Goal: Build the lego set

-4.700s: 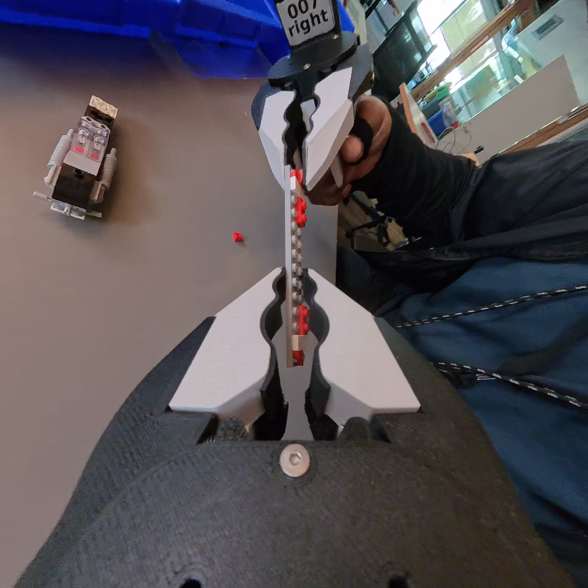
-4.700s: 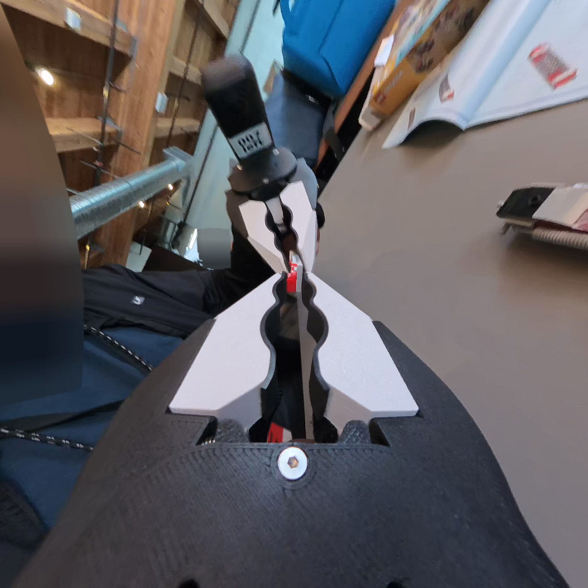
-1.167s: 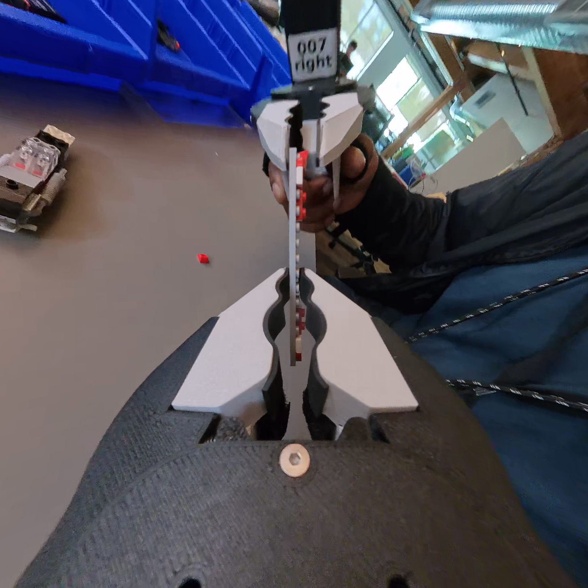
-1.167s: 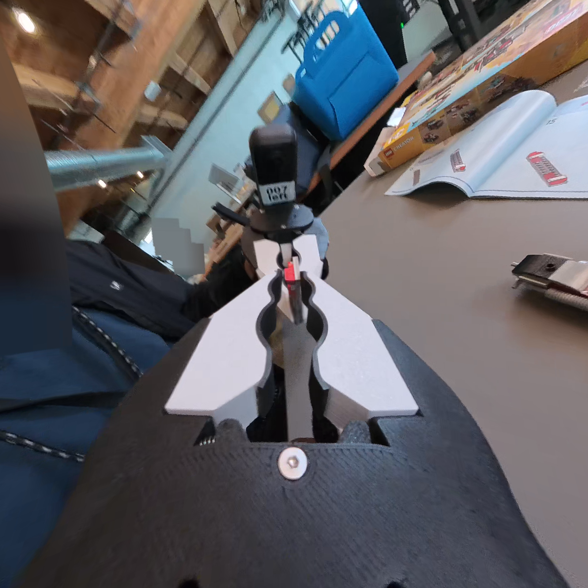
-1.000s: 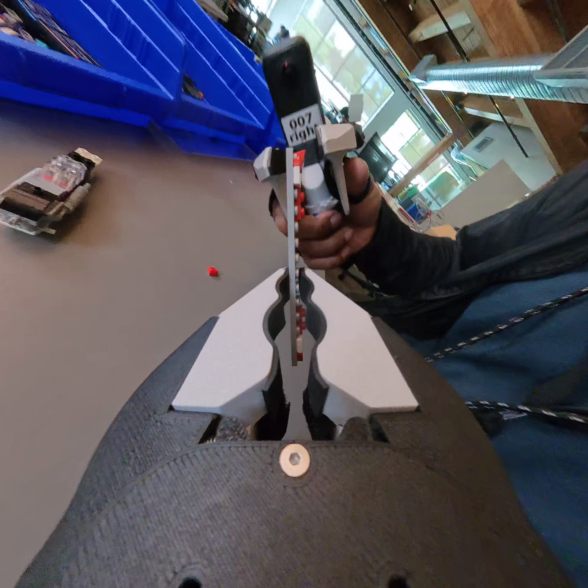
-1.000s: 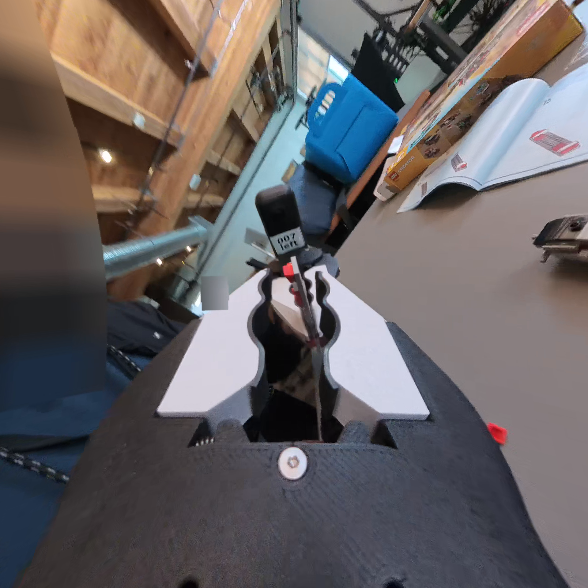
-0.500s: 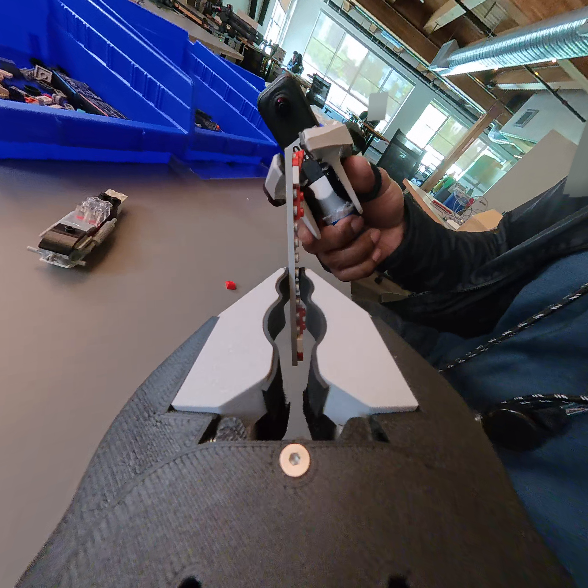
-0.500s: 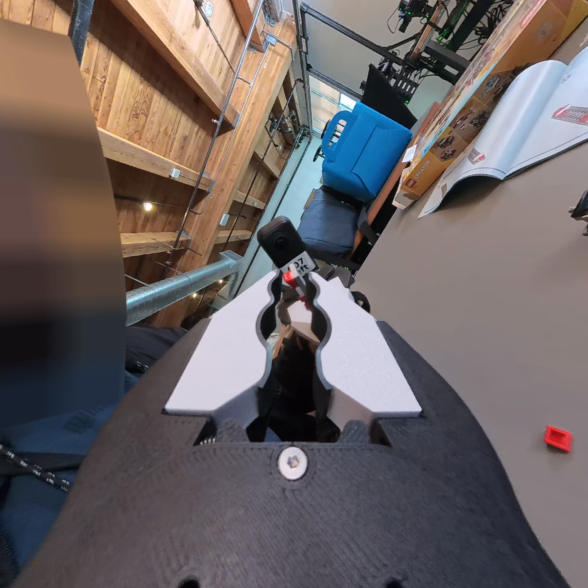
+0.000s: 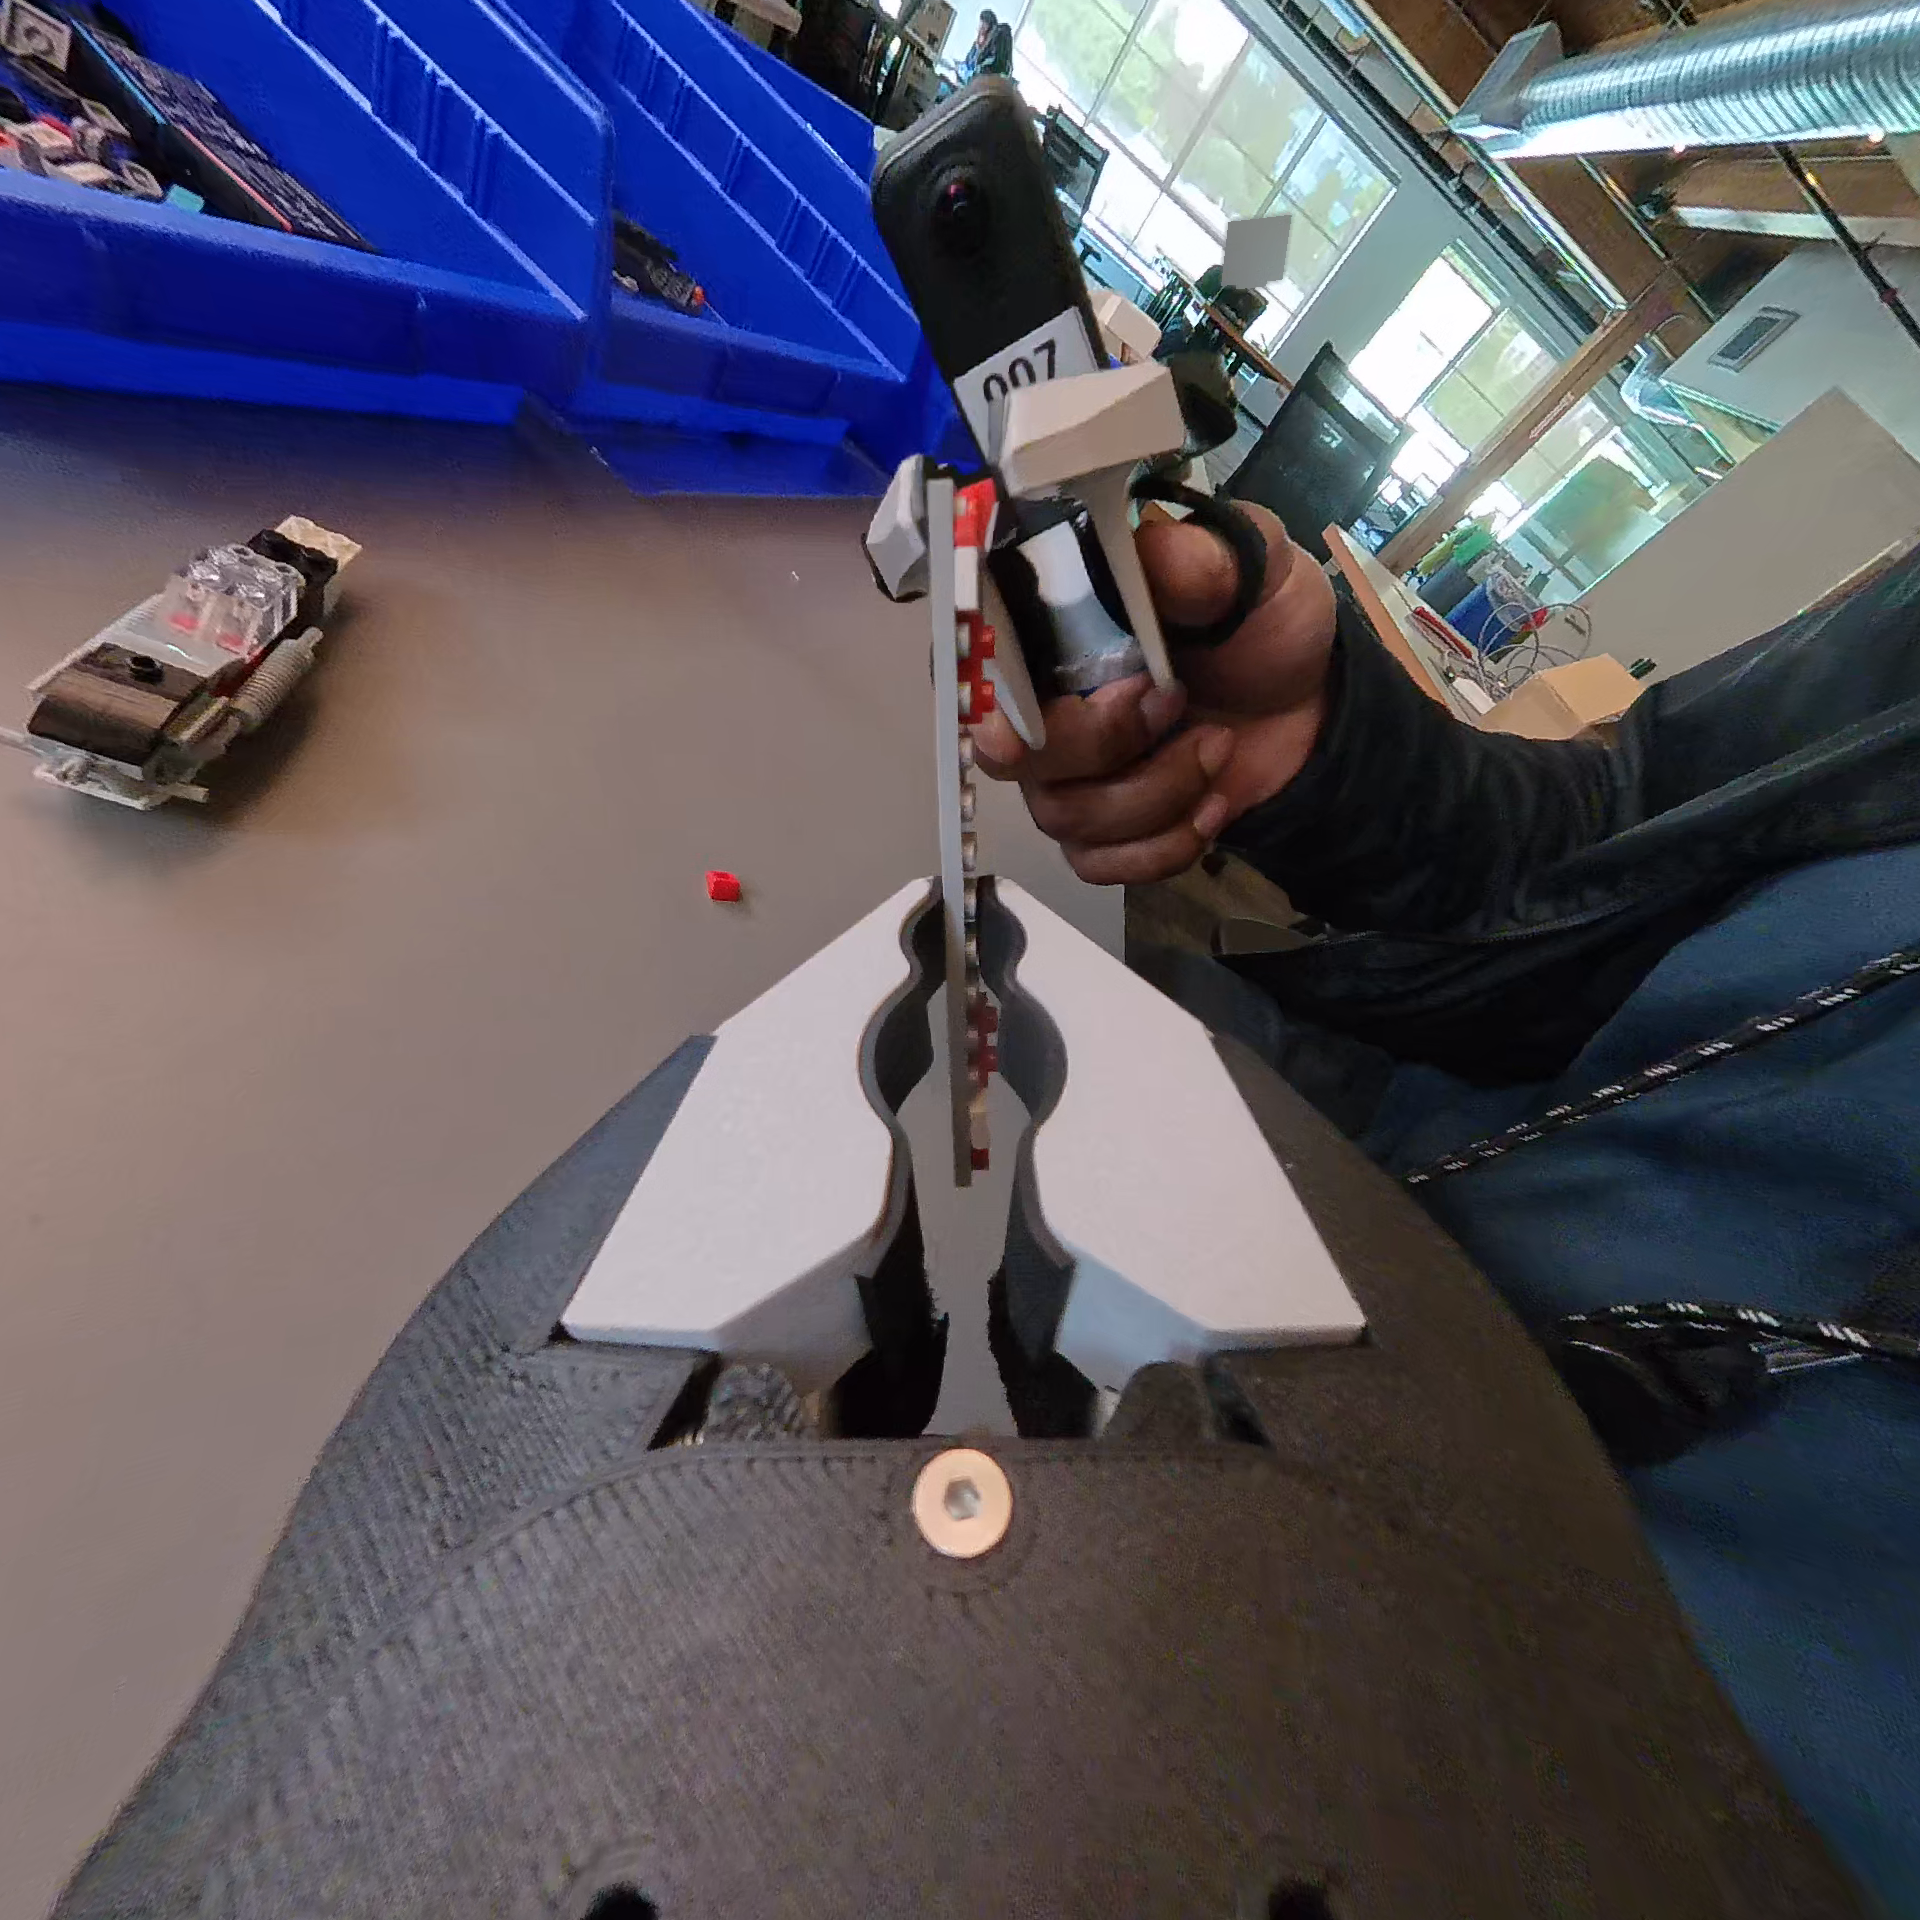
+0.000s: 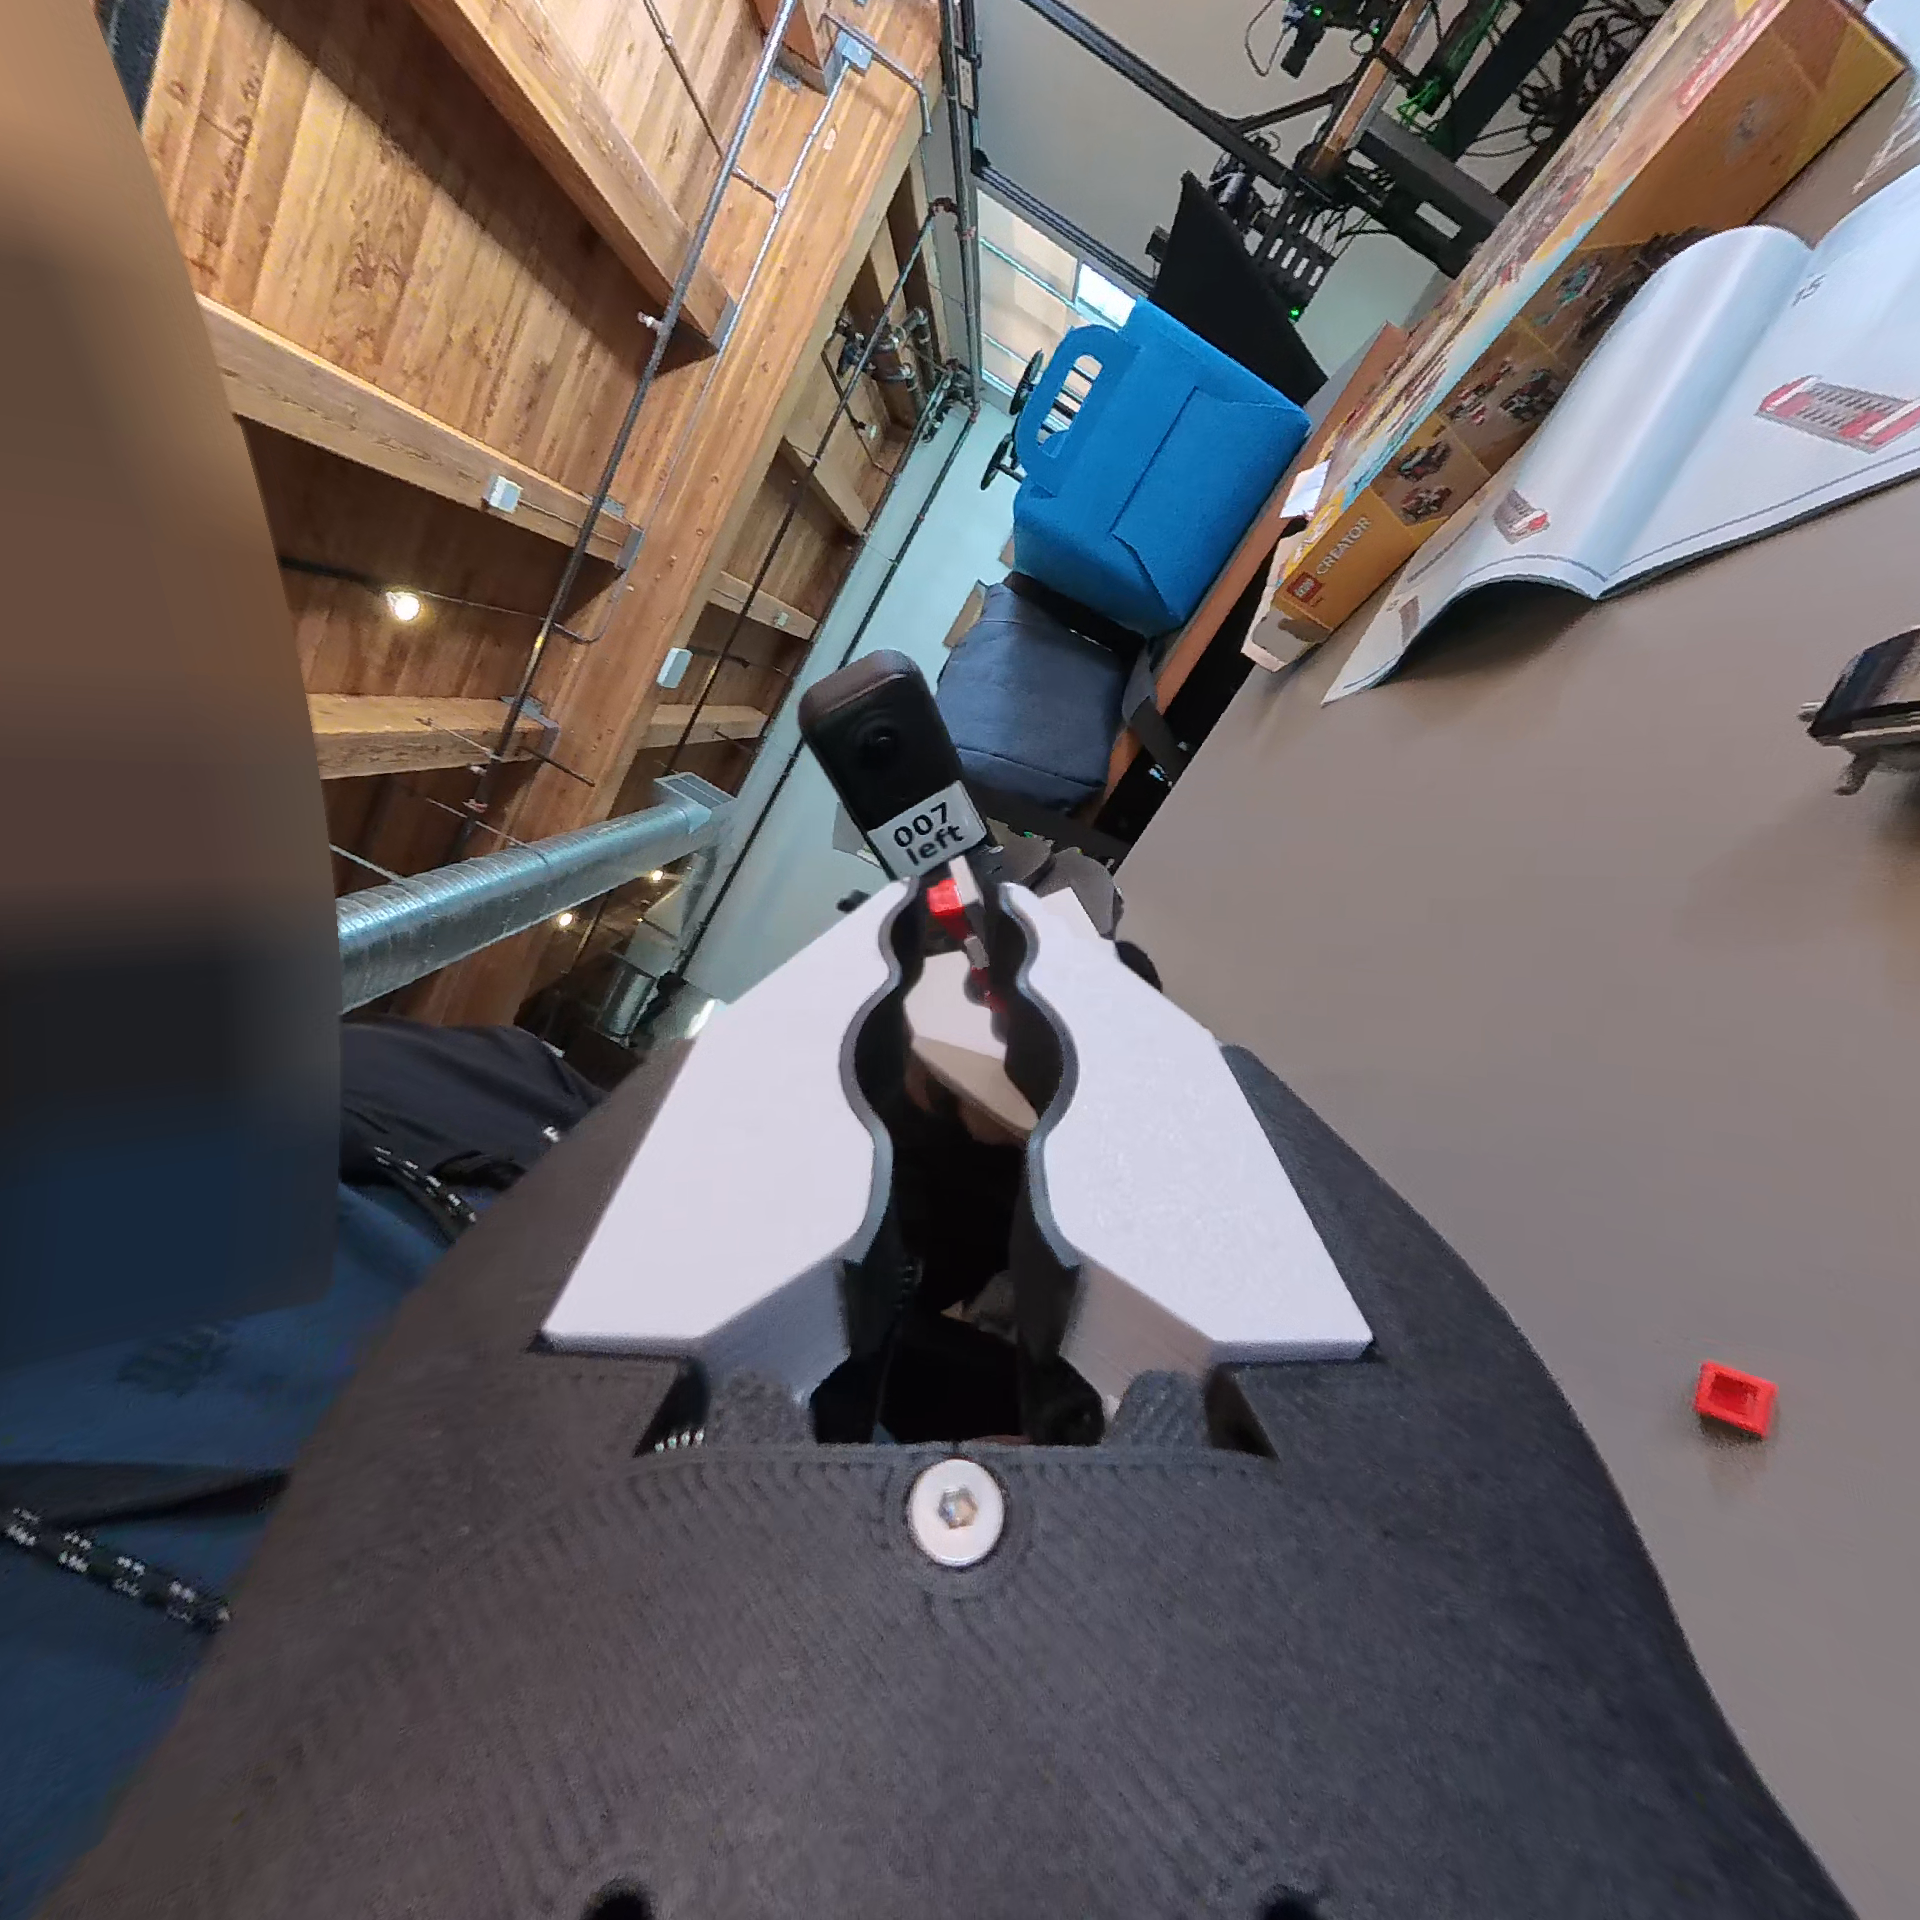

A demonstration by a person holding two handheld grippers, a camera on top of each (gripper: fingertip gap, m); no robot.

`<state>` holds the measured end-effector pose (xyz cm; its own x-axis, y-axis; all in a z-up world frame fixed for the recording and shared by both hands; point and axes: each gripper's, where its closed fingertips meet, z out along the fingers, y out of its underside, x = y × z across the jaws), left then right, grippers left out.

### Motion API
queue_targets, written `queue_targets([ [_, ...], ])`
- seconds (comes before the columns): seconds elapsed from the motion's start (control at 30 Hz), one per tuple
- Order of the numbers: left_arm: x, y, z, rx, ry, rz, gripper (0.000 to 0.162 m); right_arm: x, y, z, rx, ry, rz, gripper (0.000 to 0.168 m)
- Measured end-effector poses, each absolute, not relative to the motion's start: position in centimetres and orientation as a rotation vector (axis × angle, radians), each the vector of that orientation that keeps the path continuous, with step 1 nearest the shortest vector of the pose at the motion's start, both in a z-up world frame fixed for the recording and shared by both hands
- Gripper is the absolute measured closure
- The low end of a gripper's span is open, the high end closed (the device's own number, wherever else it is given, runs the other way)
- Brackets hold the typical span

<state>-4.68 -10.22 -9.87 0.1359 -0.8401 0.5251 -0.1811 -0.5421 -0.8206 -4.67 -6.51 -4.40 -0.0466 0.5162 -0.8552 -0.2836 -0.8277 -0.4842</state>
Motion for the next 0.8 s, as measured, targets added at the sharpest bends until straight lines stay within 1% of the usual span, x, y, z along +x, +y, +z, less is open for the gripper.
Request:
queue_targets([
  [0.37, -4.3, -10.6, -9.5, -1.861, 0.953, -1.509, 0.159, -4.5, -6.1, -4.6, -1.721, -0.304, 1.774, 0.16],
  [0.7, -3.9, -10.6, -8.9, -1.93, 0.712, -1.779, 0.159, -4.2, -5.2, -4.9, -1.736, -0.341, 1.606, 0.16],
  [0.77, -3.9, -10.5, -8.4, -1.902, 0.664, -1.826, 0.159, -4.2, -5.3, -5.0, -1.743, -0.349, 1.605, 0.152],
  [0.8, -3.9, -10.5, -8.1, -1.89, 0.652, -1.841, 0.159, -4.2, -5.4, -5.0, -1.741, -0.346, 1.623, 0.151],
])
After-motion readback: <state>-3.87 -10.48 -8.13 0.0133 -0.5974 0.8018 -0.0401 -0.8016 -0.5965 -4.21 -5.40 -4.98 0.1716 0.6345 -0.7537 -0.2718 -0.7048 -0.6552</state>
